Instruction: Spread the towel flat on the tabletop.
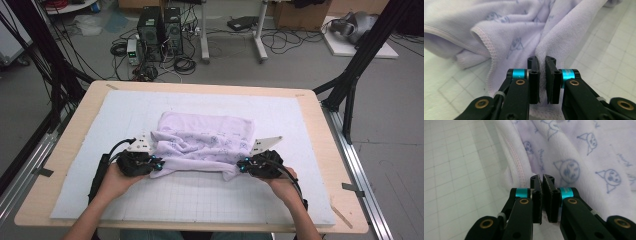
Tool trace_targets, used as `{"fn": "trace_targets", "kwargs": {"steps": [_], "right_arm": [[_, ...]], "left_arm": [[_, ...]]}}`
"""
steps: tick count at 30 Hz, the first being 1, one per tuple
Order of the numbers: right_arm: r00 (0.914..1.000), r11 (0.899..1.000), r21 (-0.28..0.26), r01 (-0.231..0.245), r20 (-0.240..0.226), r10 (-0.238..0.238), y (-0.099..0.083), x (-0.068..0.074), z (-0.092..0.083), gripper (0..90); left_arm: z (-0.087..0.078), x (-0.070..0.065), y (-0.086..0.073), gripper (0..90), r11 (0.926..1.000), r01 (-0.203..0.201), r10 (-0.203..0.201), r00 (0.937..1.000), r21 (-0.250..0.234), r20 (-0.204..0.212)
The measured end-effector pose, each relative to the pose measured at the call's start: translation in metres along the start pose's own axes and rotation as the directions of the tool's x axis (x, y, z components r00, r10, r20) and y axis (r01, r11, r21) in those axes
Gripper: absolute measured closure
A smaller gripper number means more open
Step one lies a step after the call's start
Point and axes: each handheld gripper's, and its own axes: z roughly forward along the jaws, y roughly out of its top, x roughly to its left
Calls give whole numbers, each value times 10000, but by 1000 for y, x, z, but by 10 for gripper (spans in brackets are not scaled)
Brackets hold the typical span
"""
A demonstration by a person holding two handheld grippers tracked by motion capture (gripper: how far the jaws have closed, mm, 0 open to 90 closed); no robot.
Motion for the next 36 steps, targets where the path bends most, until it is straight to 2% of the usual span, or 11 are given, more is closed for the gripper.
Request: {"fn": "trace_targets", "kwargs": {"steps": [5,9,13,16,18,20,22,24,29,33,36], "right_arm": [[9998,9995,-301,81,186,-75,4,3,-20,861],[9994,9989,-454,150,312,-135,7,4,-33,861],[9994,9989,-458,133,334,-117,5,2,-40,860],[9997,9990,-433,-55,242,65,1,0,-40,852],[9996,9985,-516,-176,198,186,-1,-1,-40,771],[9997,9974,-684,-238,47,242,-1,-1,-42,738],[9998,9972,-725,-197,31,200,0,0,-42,721],[9998,9969,-783,-73,-175,59,1,3,-39,702],[9976,9990,-375,224,-650,-248,-1,12,-16,660],[9966,9989,151,439,-699,-428,-3,18,4,625],[9971,9979,504,409,-662,-375,-7,18,14,623]], "left_arm": [[-18,-4,6,826,9992,-316,312,9994,-241,-152],[-26,-4,6,826,9988,-338,331,9992,-353,-213],[-27,-6,0,827,9992,-243,244,9997,-307,22],[-26,-9,-3,821,9992,-298,304,9993,-248,234],[-27,-9,-4,766,9994,-268,275,9991,-234,322],[-29,-7,-3,635,9993,-108,120,9994,-357,320],[-31,-5,-1,565,9990,59,-44,9994,-445,335],[-29,-5,-1,548,9990,79,-65,9995,-438,317],[-9,-10,-4,544,9999,-116,114,9988,33,476],[9,-12,-9,549,9981,-179,147,9984,587,546],[19,-11,-15,559,9962,-157,100,9977,852,664]]}}
